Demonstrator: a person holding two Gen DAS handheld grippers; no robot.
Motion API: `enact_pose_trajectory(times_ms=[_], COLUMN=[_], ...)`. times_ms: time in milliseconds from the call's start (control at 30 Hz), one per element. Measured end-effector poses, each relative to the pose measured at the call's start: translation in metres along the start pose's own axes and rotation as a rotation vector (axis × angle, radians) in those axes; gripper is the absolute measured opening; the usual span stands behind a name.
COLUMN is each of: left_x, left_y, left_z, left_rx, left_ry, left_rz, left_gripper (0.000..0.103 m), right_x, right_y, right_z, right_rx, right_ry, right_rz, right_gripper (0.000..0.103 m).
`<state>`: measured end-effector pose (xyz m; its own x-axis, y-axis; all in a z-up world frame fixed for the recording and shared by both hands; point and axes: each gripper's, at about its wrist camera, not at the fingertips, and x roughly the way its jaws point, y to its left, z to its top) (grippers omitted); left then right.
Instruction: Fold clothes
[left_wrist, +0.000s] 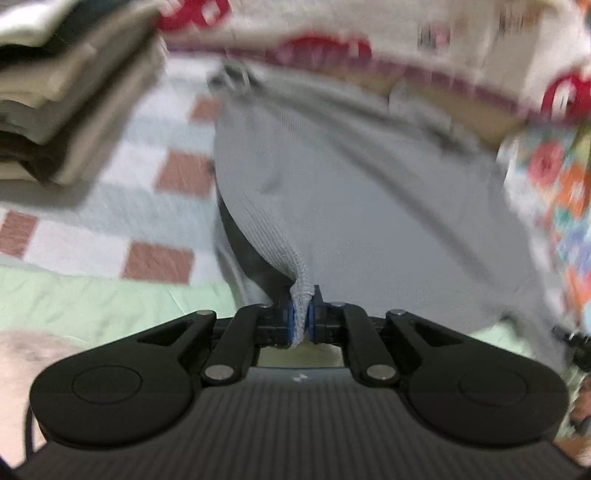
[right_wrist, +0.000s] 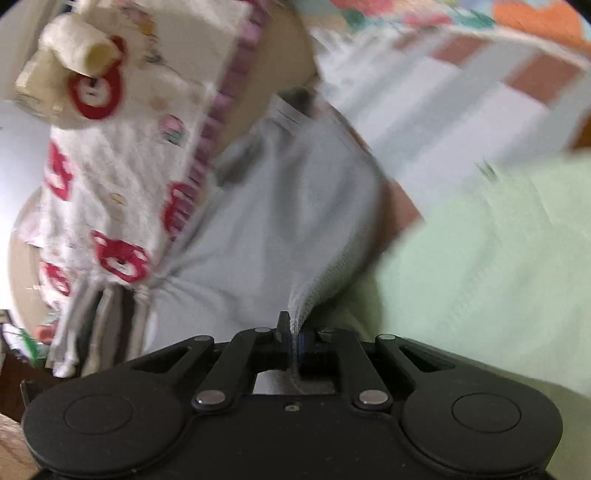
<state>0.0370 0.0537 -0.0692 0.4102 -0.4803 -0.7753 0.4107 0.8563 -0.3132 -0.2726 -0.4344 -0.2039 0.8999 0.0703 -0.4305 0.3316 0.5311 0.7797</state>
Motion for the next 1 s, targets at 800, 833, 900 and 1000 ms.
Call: enact_pose_trajectory(times_ms=[800, 833, 900, 1000], left_x=[-0.059, -0.065, -0.071, -0.07], left_y=[-0.012, -0.014, -0.016, -0.01], left_z=[-0.02, -0.021, -0.025, -0.032], left_rx=[0.014, 0.02, 0.053, 0.074], left_ry=[-0.041, -0.039, -0.028, 0.007], left_rz=[-0.018, -0.027, 0.003, 0.061], left_gripper=[0.006, 0.006, 0.006, 0.006], right_x=[-0.084, -0.093, -0.111, -0.124], right_y=[0.07, 0.08, 0.093, 0.095], right_z=[0.014, 0.016, 0.016, 0.002], right_rx=[-0.264, -0.283, -0.281, -0.263], right_ry=[-0.011, -0.005, 0.0, 0.035], right_rz=[0.032, 0.038, 0.064, 0.017], right_gripper=[0.005, 0.005, 0.005, 0.005])
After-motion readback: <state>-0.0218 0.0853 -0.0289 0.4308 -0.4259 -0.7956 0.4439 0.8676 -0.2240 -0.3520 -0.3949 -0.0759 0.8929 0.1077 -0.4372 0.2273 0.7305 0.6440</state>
